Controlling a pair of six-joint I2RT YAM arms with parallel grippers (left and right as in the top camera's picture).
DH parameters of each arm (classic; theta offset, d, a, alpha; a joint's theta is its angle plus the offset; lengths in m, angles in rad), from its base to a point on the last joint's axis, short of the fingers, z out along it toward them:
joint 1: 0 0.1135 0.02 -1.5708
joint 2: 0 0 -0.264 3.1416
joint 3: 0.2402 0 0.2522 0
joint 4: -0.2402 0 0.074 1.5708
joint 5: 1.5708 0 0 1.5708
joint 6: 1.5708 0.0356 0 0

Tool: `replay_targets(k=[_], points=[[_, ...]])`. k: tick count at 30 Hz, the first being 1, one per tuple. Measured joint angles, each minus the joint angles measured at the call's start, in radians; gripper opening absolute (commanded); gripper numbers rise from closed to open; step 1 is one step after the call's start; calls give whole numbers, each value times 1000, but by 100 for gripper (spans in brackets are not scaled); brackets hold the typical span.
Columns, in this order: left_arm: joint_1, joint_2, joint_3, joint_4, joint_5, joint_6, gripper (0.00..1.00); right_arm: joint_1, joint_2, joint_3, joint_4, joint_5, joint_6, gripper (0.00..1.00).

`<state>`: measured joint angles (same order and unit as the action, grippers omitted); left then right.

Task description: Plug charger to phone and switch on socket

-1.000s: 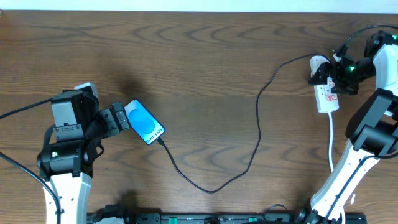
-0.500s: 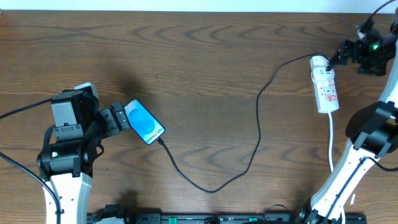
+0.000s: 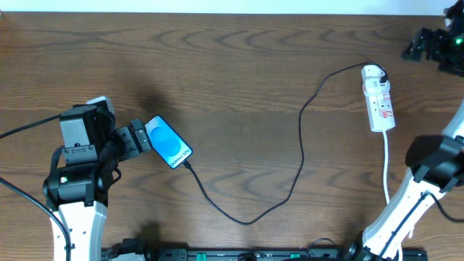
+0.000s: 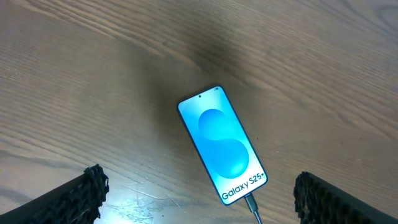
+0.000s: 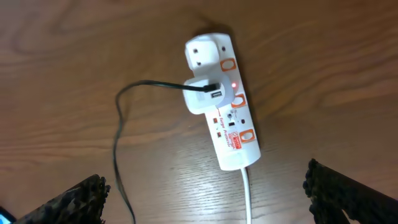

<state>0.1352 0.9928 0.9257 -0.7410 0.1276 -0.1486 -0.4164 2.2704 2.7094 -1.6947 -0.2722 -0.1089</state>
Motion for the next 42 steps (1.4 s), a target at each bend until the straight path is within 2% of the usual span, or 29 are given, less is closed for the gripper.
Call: replay_targets(k=[6, 42], points=[[0, 0, 0, 0, 0, 0, 98, 0, -72, 20, 0, 0, 1, 99], [0, 0, 0, 0, 0, 0, 98, 0, -68, 20, 0, 0, 4, 99]])
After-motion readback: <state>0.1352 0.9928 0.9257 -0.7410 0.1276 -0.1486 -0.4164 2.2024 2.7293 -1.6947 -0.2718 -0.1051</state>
